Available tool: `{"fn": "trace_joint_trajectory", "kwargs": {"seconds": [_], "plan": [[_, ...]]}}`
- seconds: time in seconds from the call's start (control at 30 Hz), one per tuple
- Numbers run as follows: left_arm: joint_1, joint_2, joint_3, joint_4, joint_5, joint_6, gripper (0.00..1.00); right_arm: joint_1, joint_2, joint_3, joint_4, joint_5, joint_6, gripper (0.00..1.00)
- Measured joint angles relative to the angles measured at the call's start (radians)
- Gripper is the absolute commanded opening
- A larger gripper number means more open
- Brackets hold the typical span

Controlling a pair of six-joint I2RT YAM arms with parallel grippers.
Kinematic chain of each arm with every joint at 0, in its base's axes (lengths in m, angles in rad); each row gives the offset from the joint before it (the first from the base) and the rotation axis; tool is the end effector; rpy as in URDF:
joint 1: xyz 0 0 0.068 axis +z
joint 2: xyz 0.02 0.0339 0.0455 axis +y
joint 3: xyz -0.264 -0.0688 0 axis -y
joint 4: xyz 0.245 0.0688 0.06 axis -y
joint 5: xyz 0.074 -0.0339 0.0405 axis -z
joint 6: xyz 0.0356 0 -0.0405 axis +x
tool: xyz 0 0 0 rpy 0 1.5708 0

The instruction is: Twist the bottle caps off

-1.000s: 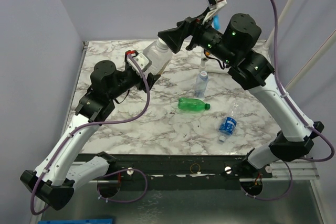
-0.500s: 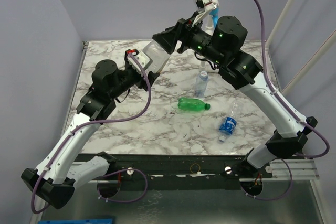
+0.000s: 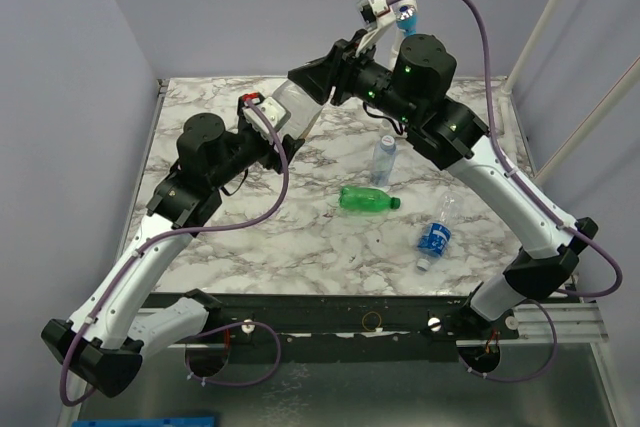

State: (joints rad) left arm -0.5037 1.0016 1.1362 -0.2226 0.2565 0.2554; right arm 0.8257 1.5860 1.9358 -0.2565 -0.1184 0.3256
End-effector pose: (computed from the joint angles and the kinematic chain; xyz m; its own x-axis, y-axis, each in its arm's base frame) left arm 0.1887 -0.1143 0.4187 0.0994 0.2242 -0.9695 0.6853 0.6909 0.2301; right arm 0.2291 0.2546 0.5280 -0.1991 0.2526 -0.9469 -0.7873 0.5341 0.3081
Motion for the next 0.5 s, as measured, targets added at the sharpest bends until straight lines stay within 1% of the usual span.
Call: {"fn": "trace_joint_trajectory", "kwargs": {"seconds": [0.13,0.17,0.33,0.43,0.5], "plan": [[0.0,0.0,-0.002,-0.002,-0.002,-0.005,0.08,0.0,-0.007,-0.02,0.023,-0.003,-0.005,0.02],[0.0,0.0,-0.003,-0.001,-0.001,-0.005,0.08,0.0,-0.009,-0.023,0.025,-0.005,-0.006,0.01],[0.002,-0.013,-0.008,0.0,0.042,-0.022,0.09,-0.001,-0.023,-0.026,0.027,-0.075,-0.049,0.0],[0.005,-0.04,-0.01,-0.003,0.131,-0.049,0.09,-0.004,-0.058,-0.045,0.04,-0.18,-0.091,0.01],[0.005,-0.062,-0.009,-0.006,0.214,-0.07,0.09,-0.01,-0.098,-0.076,0.068,-0.29,-0.118,0.01]]}}
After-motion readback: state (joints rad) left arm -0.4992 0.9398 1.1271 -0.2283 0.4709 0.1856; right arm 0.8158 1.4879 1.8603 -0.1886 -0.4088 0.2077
